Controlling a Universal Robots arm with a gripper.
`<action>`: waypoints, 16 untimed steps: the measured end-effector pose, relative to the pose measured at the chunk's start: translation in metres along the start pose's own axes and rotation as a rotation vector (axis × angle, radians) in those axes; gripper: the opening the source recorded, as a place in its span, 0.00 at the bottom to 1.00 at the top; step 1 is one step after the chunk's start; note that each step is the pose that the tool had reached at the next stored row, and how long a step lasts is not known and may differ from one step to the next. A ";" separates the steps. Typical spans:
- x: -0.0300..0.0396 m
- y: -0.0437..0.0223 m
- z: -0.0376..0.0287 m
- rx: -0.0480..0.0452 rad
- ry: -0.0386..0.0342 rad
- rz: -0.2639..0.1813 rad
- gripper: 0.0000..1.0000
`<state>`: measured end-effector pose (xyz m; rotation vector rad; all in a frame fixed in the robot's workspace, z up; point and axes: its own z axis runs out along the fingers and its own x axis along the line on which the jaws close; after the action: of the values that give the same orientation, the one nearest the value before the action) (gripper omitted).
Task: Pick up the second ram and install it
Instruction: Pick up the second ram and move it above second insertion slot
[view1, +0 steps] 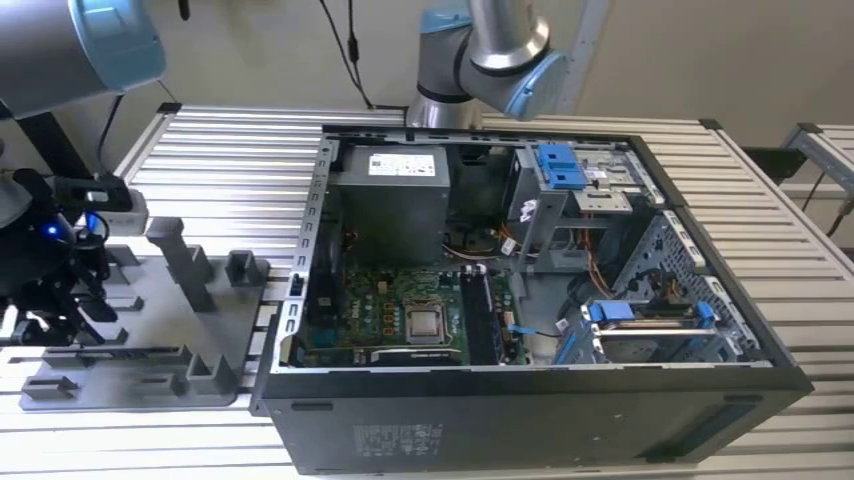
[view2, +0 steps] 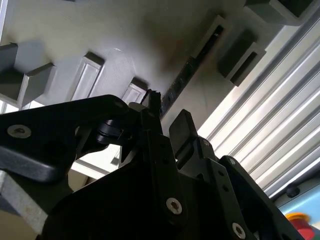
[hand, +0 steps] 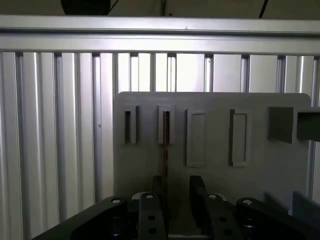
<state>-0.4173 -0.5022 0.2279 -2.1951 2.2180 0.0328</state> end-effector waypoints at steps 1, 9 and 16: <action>0.0001 0.0001 0.0015 -0.0001 0.0001 0.000 0.36; 0.0009 0.0017 0.0116 0.0016 0.0001 -0.002 0.36; 0.0019 0.0027 0.0189 0.0054 0.0000 -0.008 0.36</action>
<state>-0.4200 -0.5035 0.2089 -2.2008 2.2068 0.0267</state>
